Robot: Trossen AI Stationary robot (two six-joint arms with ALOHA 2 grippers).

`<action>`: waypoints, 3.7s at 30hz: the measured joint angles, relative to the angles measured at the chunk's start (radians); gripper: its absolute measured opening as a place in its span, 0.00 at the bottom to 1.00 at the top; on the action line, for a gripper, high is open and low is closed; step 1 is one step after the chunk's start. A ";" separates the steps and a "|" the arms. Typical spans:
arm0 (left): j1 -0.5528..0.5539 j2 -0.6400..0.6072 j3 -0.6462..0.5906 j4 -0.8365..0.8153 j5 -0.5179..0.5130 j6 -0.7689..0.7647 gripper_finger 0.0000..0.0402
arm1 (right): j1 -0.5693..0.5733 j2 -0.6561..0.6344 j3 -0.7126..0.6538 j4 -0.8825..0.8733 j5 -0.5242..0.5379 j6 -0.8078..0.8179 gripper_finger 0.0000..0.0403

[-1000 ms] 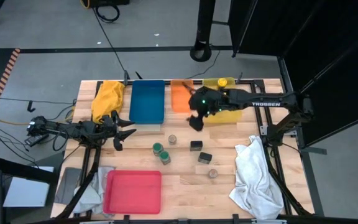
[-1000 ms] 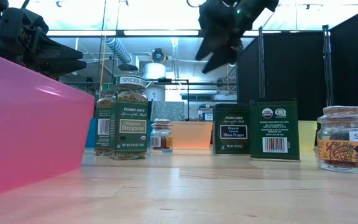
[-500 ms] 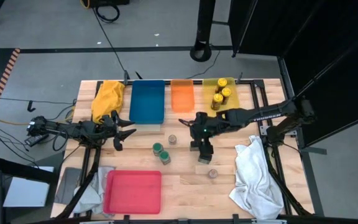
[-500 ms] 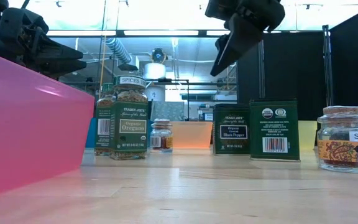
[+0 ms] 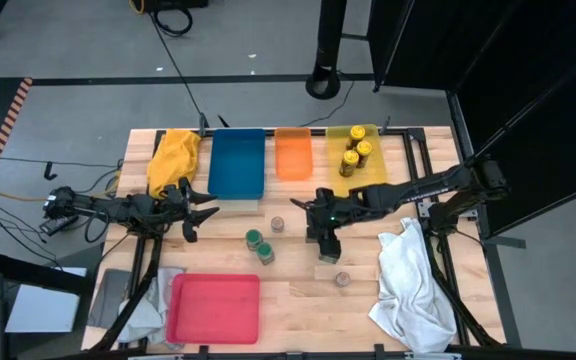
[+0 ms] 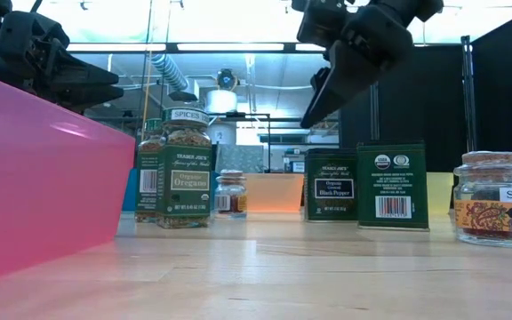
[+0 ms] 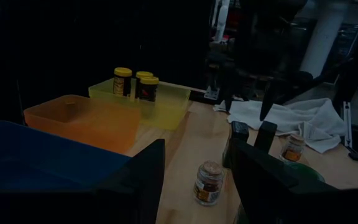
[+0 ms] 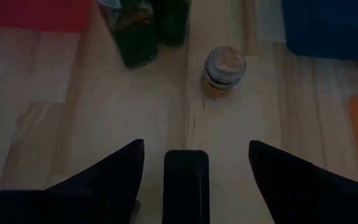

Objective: Sort spices by type
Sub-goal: Put the top black seasoning can into the blue bin

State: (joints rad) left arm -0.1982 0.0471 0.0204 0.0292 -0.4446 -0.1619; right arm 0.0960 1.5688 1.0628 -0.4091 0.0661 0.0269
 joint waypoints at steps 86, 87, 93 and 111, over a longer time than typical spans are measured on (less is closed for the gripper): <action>0.000 0.029 0.000 -0.002 0.000 0.000 0.46 | -0.007 0.139 -0.114 0.144 -0.041 0.106 0.73; 0.000 0.031 0.000 -0.001 0.000 0.000 0.46 | -0.007 0.140 -0.114 0.143 -0.041 0.104 0.71; 0.000 0.038 0.000 0.000 0.000 0.000 0.46 | -0.007 0.137 -0.078 0.127 -0.032 0.075 0.58; 0.000 0.038 0.000 0.001 0.000 0.000 0.46 | -0.014 0.133 -0.015 0.089 0.030 0.006 0.37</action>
State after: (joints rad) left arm -0.1982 0.0853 0.0204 0.0303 -0.4446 -0.1619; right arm 0.0818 1.7018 1.0476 -0.3196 0.0960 0.0327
